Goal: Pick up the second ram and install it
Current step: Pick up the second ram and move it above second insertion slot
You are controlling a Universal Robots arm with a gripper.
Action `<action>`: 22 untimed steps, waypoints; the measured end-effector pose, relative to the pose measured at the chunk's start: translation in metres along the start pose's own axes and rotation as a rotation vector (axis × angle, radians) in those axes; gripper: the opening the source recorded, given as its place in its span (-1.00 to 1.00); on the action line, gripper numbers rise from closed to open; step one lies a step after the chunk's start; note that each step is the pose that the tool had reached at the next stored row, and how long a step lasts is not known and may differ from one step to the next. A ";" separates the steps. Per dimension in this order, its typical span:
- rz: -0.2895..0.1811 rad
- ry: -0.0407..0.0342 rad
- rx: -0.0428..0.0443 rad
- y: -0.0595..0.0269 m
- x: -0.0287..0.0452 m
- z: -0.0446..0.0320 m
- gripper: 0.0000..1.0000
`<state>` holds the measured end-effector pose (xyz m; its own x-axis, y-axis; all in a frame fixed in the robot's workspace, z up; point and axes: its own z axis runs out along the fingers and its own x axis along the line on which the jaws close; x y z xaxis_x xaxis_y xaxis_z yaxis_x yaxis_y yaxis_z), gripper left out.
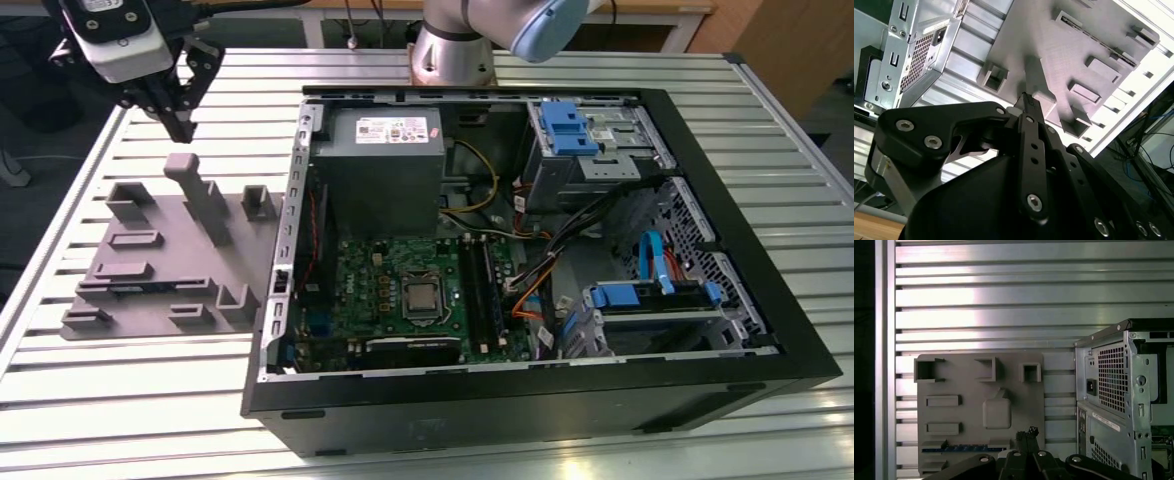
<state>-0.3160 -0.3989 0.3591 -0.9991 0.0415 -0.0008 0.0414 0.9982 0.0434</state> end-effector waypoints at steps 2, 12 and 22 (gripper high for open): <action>0.000 0.0000 0.0000 0.0000 0.0011 0.0000 -0.79; 0.000 -0.0011 0.0254 -0.0003 0.0065 0.0002 -0.79; -0.008 -0.0010 0.0293 -0.0006 0.0143 0.0006 -0.79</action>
<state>-0.3303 -0.3989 0.3584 -0.9994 0.0338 -0.0020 0.0338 0.9993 0.0141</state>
